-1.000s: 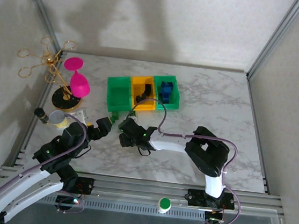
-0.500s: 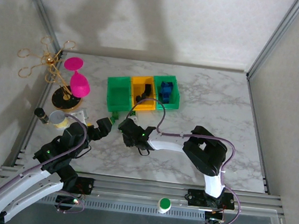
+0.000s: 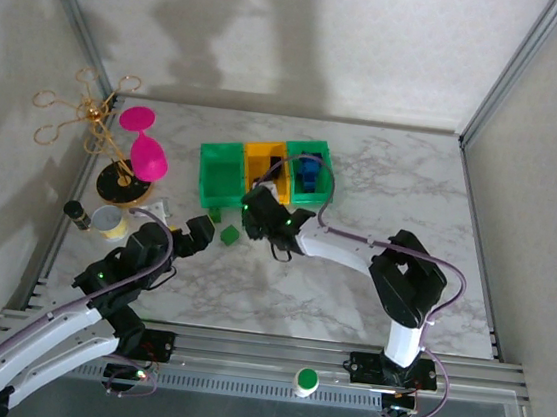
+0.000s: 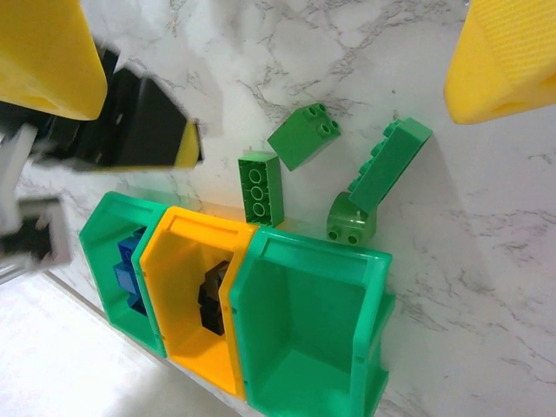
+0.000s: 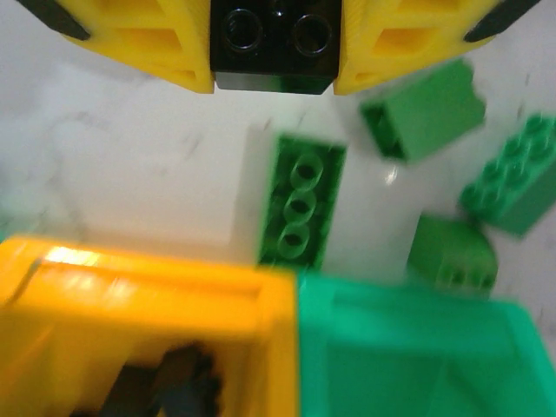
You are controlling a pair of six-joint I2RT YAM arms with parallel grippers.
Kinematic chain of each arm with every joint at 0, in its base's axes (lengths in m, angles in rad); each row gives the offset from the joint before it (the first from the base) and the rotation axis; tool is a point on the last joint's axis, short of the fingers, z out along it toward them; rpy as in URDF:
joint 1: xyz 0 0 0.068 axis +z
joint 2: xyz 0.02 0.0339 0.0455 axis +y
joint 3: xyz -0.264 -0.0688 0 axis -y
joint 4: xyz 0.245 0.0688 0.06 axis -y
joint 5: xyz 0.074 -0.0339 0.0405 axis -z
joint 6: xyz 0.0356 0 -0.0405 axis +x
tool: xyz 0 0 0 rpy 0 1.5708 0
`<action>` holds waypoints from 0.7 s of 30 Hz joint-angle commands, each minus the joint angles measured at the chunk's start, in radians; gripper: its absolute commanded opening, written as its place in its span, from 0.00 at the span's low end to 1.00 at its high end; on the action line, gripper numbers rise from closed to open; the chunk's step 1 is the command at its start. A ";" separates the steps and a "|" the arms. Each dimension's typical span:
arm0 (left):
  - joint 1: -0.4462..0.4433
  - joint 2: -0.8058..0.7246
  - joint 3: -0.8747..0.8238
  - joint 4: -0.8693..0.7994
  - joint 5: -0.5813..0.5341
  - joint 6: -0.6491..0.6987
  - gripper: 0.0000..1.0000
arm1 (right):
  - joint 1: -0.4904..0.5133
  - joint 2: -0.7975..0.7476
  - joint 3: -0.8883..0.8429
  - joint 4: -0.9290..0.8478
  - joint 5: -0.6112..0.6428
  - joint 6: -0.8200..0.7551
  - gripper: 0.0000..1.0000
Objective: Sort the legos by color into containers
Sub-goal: Pick up the lego from the bottom-center of the table, then place the lego in the container.
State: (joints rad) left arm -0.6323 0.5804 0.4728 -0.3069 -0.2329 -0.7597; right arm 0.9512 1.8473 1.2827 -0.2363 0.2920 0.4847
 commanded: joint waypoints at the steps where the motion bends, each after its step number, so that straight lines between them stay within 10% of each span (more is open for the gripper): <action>1: 0.003 0.018 0.010 0.054 -0.014 0.018 1.00 | -0.054 0.053 0.099 0.016 0.009 -0.072 0.33; 21: 0.009 0.085 0.008 0.115 -0.062 0.012 1.00 | -0.201 0.411 0.495 0.009 0.024 -0.149 0.35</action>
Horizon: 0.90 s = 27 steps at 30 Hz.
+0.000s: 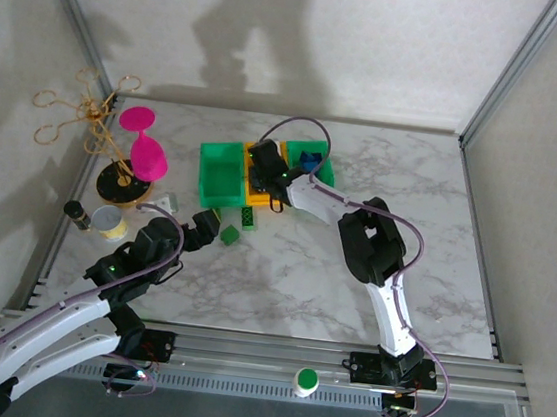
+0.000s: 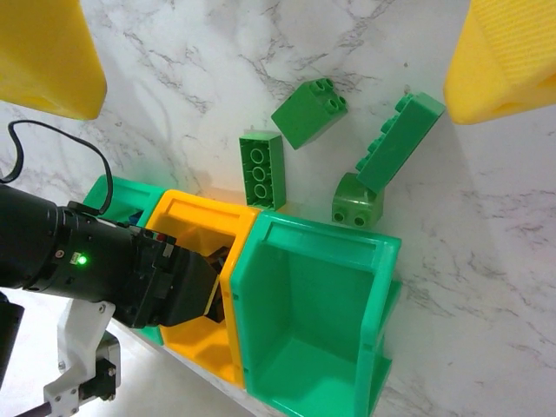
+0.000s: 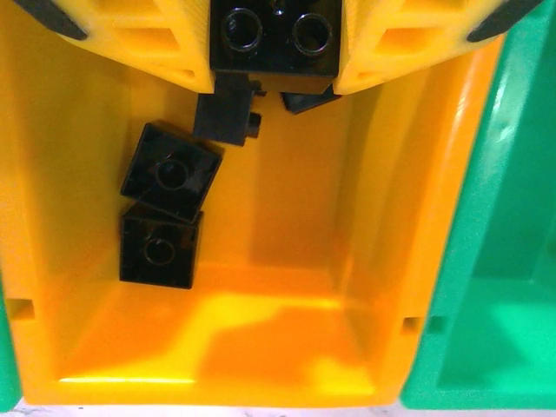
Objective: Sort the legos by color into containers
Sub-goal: Place the lego in the container.
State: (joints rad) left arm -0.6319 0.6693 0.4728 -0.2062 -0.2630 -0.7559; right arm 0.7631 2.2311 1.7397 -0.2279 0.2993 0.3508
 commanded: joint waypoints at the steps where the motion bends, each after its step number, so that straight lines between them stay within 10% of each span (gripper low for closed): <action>1: 0.009 -0.003 0.006 0.015 -0.032 0.008 1.00 | -0.017 0.035 0.044 0.002 0.016 -0.020 0.36; 27: 0.016 0.077 0.021 0.060 0.009 0.041 1.00 | -0.022 -0.162 -0.010 0.006 -0.013 -0.004 0.46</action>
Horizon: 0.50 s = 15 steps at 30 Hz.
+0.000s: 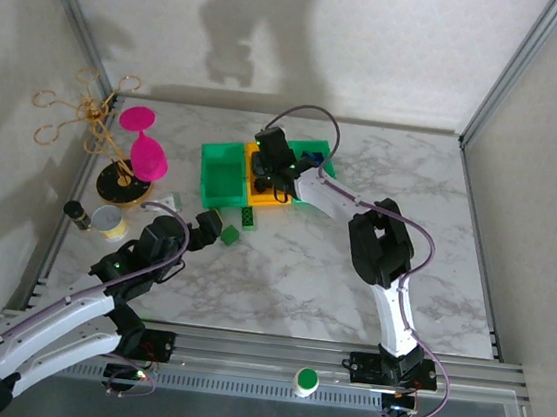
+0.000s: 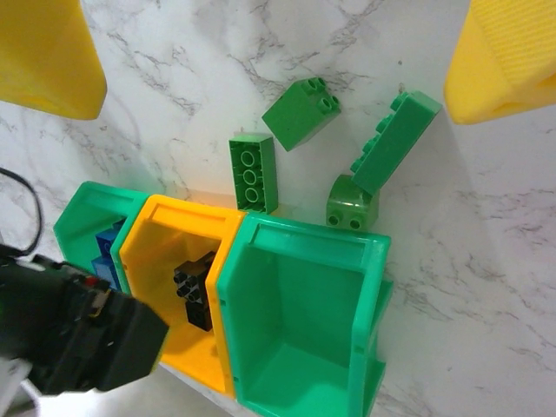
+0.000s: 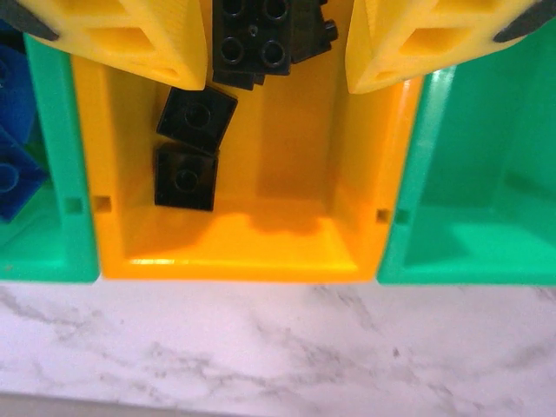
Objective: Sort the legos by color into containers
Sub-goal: Place the lego in the container, then pick up the lego from the middle-left of the table.
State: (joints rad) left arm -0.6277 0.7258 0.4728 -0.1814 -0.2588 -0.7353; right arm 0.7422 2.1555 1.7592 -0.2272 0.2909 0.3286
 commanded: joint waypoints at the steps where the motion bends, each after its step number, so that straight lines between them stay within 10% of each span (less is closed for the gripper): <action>1: 0.015 0.038 0.023 0.042 0.008 0.023 1.00 | 0.001 -0.117 -0.060 0.014 -0.010 0.024 0.46; 15: 0.080 0.447 0.189 -0.008 -0.005 0.156 0.94 | 0.029 -0.499 -0.542 0.064 -0.156 0.146 0.58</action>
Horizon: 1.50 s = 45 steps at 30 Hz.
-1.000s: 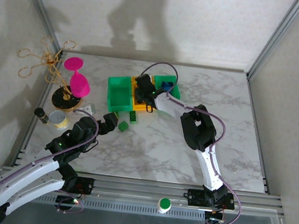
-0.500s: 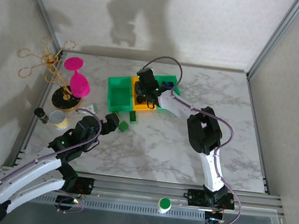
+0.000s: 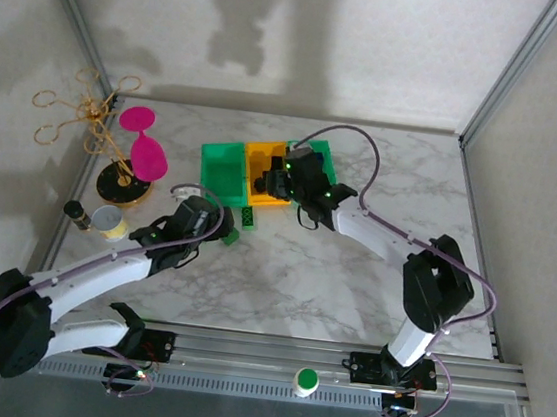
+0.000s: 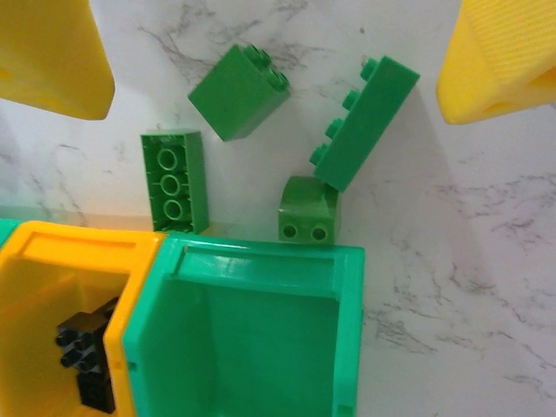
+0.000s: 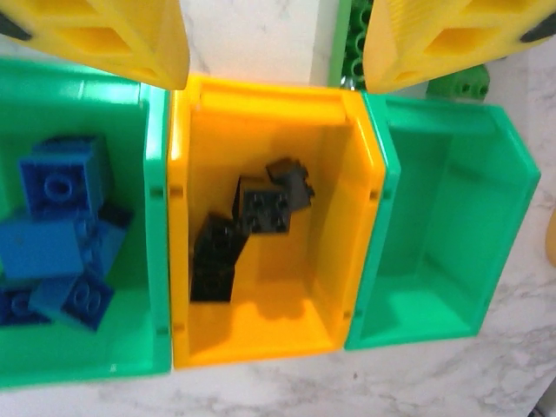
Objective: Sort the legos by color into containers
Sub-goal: Pick up the lego from the middle-left of the table.
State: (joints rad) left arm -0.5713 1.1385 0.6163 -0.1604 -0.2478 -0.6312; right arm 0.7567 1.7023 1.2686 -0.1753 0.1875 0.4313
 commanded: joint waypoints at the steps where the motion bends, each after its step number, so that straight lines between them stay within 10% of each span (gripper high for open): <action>1: 0.034 0.058 0.057 -0.040 -0.012 0.061 0.92 | 0.018 -0.062 -0.071 0.008 -0.059 0.051 0.60; 45: 0.139 0.268 0.011 -0.026 0.167 0.135 0.21 | 0.046 -0.156 -0.206 0.001 -0.052 0.110 0.88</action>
State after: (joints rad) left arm -0.4286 1.4342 0.6262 -0.1524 -0.0772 -0.4896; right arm 0.7948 1.5513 1.0729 -0.1684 0.1112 0.5396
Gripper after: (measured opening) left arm 0.284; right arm 0.880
